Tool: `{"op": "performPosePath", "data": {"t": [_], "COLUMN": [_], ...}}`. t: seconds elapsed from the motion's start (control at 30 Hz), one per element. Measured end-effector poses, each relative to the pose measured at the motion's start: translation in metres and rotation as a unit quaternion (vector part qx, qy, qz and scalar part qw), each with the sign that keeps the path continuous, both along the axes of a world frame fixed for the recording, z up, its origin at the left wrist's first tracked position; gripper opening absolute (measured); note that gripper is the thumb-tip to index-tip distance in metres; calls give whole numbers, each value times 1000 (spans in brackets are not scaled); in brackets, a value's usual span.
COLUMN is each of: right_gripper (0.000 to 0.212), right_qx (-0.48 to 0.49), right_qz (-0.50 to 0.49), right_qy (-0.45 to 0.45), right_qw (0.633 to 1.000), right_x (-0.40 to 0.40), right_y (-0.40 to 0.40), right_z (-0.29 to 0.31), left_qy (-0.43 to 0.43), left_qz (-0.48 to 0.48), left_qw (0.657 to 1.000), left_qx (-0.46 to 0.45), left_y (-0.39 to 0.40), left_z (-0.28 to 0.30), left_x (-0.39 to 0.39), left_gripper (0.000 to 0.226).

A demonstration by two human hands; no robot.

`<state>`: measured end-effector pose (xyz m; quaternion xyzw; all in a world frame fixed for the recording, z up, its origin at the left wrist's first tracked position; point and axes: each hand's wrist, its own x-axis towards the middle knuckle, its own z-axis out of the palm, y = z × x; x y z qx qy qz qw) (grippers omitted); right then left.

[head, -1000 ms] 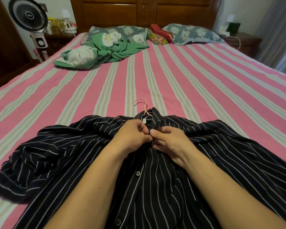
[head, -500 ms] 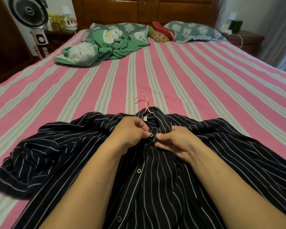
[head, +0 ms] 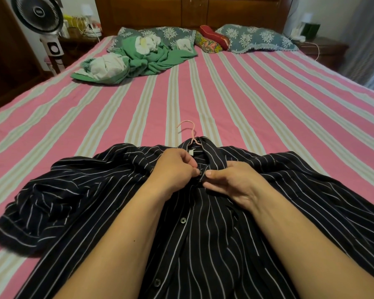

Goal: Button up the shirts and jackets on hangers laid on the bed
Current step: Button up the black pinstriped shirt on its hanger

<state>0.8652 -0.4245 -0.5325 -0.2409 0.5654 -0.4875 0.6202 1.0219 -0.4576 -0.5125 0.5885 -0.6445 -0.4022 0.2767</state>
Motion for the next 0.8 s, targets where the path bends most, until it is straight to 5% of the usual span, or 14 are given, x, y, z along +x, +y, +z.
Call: {"op": "performPosePath", "data": {"t": [0.4,0.63,0.8], "right_gripper": [8,27,18], "right_qx": [17,37,42], "right_qz": [-33,-29,-29], "right_qy": [-121,-155,-153], "right_qw": [992,987,987], "right_x": [-4,-1,-2], "right_y": [3,1,4], "right_z": [9,8,13], "left_qy": [-106,-130,-154], "left_qz": [-42,-32,-44], "left_qw": [981,978,963], "left_qx": [-158,-159,-215], "left_y": [6,6,8], "left_z": [-11,-17,-18], "left_x": [-9,-6,-8], "left_gripper": [14,21,24]}}
